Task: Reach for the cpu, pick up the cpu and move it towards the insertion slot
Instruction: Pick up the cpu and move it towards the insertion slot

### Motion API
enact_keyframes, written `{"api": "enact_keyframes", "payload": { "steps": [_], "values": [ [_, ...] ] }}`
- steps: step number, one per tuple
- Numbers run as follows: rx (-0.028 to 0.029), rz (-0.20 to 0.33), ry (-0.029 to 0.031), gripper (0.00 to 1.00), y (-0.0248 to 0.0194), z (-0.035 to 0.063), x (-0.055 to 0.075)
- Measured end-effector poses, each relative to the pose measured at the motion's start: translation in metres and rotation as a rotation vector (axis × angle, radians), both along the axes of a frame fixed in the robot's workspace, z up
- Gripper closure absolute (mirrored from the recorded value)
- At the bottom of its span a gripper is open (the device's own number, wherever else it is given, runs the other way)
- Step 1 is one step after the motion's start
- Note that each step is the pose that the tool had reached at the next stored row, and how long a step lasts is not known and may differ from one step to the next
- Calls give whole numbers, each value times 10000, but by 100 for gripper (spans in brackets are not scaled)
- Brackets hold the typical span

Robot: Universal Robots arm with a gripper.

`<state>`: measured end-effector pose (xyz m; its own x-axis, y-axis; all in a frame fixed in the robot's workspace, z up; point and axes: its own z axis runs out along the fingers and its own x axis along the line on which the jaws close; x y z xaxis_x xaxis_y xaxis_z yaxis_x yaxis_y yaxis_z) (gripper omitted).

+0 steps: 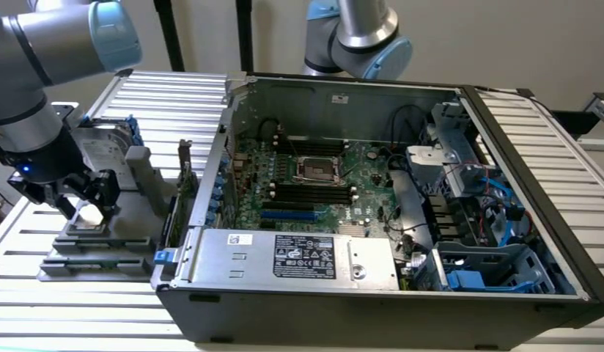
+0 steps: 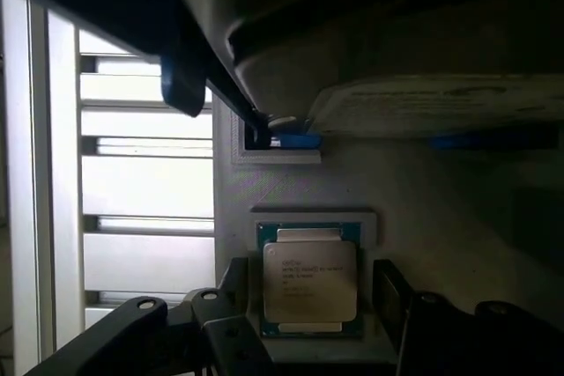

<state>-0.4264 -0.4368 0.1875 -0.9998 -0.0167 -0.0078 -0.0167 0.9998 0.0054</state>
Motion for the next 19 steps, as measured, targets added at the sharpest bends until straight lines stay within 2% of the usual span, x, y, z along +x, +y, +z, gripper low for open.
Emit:
{"api": "enact_keyframes", "payload": {
  "steps": [11, 13, 14, 19],
  "values": [
    [0, 0, -1, 33, 13, -11, -3],
    [0, 0, -1, 35, 15, -11, -3],
    [0, -1, -1, 42, 16, -11, -3],
    [-2, 0, 1, 44, 19, -10, -3]
  ]
}}
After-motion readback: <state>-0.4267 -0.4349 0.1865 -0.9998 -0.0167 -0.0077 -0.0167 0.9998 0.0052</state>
